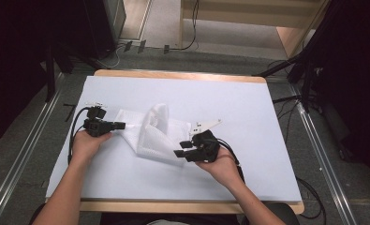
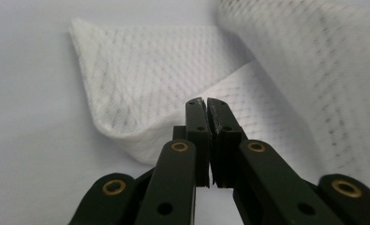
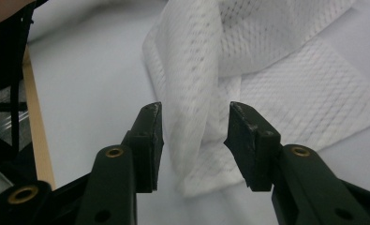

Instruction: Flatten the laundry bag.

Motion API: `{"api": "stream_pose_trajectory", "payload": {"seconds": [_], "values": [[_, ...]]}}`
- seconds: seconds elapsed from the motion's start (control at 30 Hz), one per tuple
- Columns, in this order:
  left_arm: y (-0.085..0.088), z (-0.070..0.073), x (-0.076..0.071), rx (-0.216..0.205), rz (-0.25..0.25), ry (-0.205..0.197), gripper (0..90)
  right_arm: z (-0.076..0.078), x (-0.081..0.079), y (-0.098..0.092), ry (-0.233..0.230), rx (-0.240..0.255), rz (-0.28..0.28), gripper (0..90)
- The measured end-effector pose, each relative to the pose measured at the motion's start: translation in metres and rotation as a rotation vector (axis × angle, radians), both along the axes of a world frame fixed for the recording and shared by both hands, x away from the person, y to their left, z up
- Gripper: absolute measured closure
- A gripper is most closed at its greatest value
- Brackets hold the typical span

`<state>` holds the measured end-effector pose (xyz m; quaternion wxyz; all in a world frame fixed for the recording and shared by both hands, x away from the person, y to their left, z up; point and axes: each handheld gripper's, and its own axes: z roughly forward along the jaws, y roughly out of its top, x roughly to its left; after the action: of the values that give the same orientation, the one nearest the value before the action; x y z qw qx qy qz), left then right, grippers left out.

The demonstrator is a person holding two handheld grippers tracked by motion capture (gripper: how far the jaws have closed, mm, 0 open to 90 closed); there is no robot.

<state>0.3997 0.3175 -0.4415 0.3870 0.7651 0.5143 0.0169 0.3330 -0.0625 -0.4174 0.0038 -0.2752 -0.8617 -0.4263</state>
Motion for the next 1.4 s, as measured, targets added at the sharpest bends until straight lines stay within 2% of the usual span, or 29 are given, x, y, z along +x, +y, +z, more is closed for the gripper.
{"api": "stream_pose_trajectory", "payload": {"seconds": [0.13,0.2,0.3,0.37,0.47,0.6,0.67,0.73,0.77,0.83,0.87,1.1,1.23,1.4], "values": [[-0.011,0.004,-0.005,0.020,-0.032,-0.005,90.0,0.007,0.012,0.012,0.006,-0.004,-0.006,53.7],[-0.020,0.002,-0.006,0.037,-0.057,0.006,90.0,0.010,0.021,0.024,-0.006,-0.002,-0.001,52.5],[-0.026,-0.003,-0.005,0.048,-0.074,0.018,90.0,0.012,0.028,0.034,-0.008,-0.006,-0.001,52.5],[-0.031,-0.006,-0.004,0.060,-0.078,0.026,90.0,0.014,0.035,0.045,0.004,-0.007,0.001,52.5],[-0.037,-0.011,-0.004,0.074,-0.088,0.029,90.0,0.015,0.045,0.065,-0.001,-0.004,0.012,52.4],[-0.040,-0.014,-0.004,0.080,-0.092,0.028,90.0,0.016,0.053,0.075,0.012,0.006,0.009,53.4],[-0.040,-0.014,-0.003,0.076,-0.092,0.026,90.0,0.015,0.056,0.081,0.017,0.011,0.018,60.5],[-0.039,-0.015,-0.004,0.074,-0.093,0.021,90.0,0.014,0.058,0.084,0.017,-0.001,0.035,77.7],[-0.039,-0.015,-0.004,0.077,-0.095,0.017,90.0,0.014,0.057,0.084,0.017,-0.001,0.043,83.8],[-0.039,-0.015,-0.004,0.082,-0.098,0.013,90.0,0.014,0.056,0.082,0.037,-0.006,0.052,88.7],[-0.039,-0.015,-0.004,0.081,-0.098,0.014,90.0,0.014,0.054,0.078,0.033,-0.009,0.052,89.5],[-0.039,-0.015,-0.004,0.080,-0.094,0.014,90.0,0.011,0.030,0.053,0.020,-0.016,0.053,90.0],[-0.038,-0.015,-0.004,0.078,-0.094,0.015,90.0,0.005,0.017,0.044,0.029,-0.027,0.057,90.0],[-0.039,-0.015,-0.003,0.076,-0.097,0.017,90.0,-0.006,0.002,0.040,0.061,-0.019,0.055,90.0]]}}
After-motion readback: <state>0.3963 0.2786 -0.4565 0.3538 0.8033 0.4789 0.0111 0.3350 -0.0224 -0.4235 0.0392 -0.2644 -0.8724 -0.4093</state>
